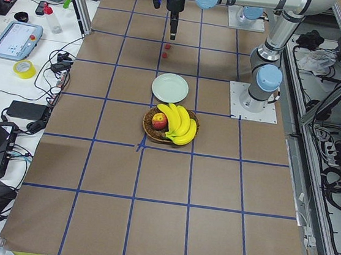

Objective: Collect all strawberries into plate
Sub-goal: 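Move the right gripper to the last strawberry and grasp it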

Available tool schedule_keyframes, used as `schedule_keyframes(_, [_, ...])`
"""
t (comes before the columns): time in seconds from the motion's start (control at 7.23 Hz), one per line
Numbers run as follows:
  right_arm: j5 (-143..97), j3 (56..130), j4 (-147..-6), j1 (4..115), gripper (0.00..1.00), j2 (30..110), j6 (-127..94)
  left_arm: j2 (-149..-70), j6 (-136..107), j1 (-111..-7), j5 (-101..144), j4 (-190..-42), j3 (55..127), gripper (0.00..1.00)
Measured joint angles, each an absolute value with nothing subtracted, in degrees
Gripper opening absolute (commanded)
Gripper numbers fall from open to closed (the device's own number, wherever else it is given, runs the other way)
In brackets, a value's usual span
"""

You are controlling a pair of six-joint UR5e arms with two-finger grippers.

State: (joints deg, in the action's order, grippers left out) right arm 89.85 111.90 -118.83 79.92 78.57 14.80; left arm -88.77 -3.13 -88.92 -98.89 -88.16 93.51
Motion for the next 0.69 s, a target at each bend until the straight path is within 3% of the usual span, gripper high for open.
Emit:
schedule_keyframes(0.42, [90.9, 120.3, -127.3, 75.4, 0.72, 78.1, 19.9, -88.7, -3.3, -88.9, -98.9, -88.1, 94.0, 1.0])
schedule_keyframes(0.55, [90.9, 121.7, -129.2, 75.2, 0.56, 77.4, 20.0, -88.7, -3.2, -88.9, -98.9, -88.0, 94.1, 1.0])
schedule_keyframes(0.69, [91.0, 122.4, -130.7, 75.1, 0.29, 76.2, 20.0, -88.6, -3.1, -88.9, -99.0, -87.9, 94.1, 1.0])
